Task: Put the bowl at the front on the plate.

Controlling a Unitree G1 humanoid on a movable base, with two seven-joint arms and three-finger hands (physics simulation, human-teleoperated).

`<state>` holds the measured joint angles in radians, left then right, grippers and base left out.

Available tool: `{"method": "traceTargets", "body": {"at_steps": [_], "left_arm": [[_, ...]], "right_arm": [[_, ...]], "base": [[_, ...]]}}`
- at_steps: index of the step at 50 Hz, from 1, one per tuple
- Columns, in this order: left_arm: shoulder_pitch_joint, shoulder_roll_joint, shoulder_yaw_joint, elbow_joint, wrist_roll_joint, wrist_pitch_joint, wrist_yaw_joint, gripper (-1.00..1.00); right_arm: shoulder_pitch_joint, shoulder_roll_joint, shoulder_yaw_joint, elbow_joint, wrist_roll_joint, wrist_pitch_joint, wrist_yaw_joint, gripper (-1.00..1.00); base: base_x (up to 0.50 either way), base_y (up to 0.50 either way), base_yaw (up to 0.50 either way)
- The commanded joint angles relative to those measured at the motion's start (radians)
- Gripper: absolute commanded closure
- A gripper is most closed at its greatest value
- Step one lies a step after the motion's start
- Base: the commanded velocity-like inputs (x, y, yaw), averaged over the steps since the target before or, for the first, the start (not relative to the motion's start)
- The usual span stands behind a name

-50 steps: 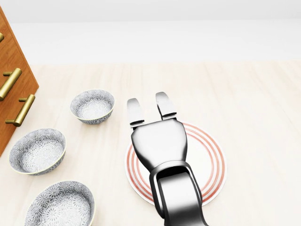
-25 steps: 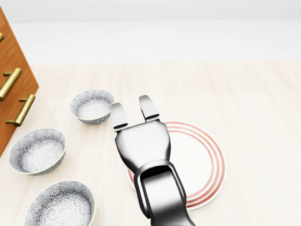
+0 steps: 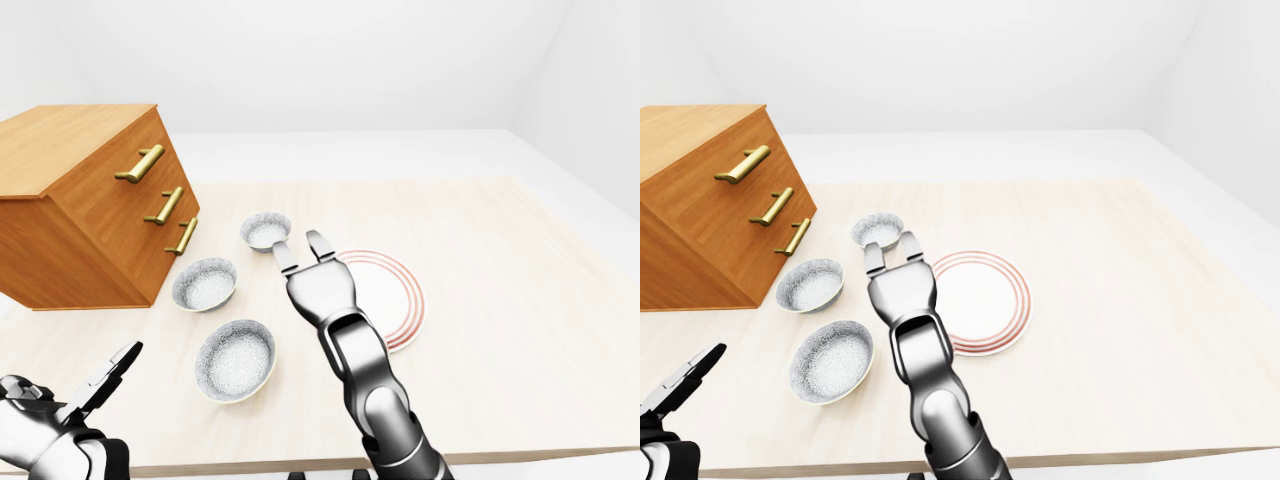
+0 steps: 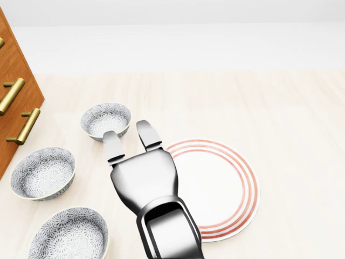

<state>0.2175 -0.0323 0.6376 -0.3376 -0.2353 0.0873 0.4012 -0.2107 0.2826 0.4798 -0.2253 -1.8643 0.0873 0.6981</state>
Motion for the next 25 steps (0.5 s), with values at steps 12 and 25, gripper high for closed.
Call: {"method": "traceTargets", "body": {"at_steps": [12, 25], "left_arm": [[0.001, -0.001, 0.000, 0.004, 0.006, 0.000, -0.001, -1.00], [0.000, 0.002, -0.004, 0.013, 0.008, 0.000, 0.004, -1.00]], "right_arm": [[0.156, -0.044, 0.217, -0.144, -0.003, -0.009, 0.000, -1.00], [0.226, -0.088, 0.319, -0.076, 0.073, -0.002, 0.000, -1.00]], "base": [[0.00, 0.00, 0.00], [0.00, 0.00, 0.00]]}}
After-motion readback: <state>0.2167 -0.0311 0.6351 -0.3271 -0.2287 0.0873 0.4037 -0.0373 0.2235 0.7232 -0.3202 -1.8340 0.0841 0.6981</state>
